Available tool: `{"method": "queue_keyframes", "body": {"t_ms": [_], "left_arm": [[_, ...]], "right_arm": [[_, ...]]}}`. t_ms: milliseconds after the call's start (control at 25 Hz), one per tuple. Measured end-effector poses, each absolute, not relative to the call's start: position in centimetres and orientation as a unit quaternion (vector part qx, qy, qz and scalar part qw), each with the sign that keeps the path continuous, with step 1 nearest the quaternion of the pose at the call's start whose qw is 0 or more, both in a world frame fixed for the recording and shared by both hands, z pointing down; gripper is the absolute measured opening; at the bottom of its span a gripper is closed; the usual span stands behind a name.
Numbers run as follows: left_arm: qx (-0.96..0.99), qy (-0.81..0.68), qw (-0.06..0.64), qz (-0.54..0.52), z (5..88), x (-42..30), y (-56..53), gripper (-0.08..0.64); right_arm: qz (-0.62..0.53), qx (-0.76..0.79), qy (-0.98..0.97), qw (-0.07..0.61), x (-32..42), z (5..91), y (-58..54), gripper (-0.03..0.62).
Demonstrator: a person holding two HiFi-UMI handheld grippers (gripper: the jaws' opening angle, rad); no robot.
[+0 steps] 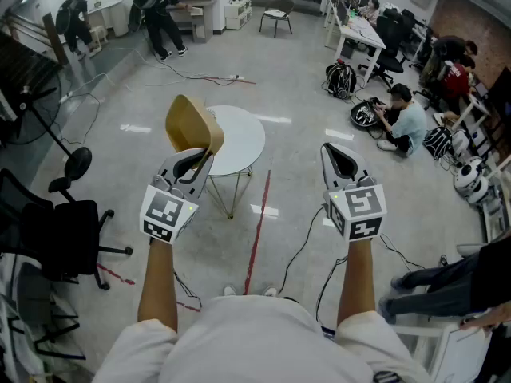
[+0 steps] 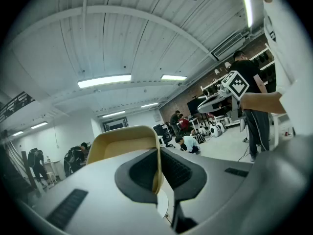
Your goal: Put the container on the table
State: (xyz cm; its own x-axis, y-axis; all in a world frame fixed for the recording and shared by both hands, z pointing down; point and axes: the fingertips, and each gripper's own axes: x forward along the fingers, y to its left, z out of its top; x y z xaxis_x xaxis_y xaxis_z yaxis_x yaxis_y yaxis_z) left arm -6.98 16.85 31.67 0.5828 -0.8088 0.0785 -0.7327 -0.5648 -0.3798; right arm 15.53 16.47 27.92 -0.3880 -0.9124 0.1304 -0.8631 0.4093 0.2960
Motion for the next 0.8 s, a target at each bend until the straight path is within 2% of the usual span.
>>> {"method": "queue_keyframes", "body": {"t_ms": [240, 440, 800], "left_arm": [[-0.869, 0.452, 0.154, -0.132, 32.2, -3.6, 16.4, 0.031], [-0.863, 0.462, 0.151, -0.137, 33.1, -1.9, 14.6, 0.031], [-0.858, 0.471, 0.149, -0.143, 34.8, -3.1, 5.8, 0.031]], "right_arm": [[-0.093, 0.523, -0.840, 0.112, 18.7, 27.9, 15.6, 0.014], [-0.089, 0.510, -0.848, 0.117, 20.8, 29.2, 13.0, 0.014], [-0.081, 0.506, -0.852, 0.106, 19.8, 30.7, 3.9, 0.014]]}}
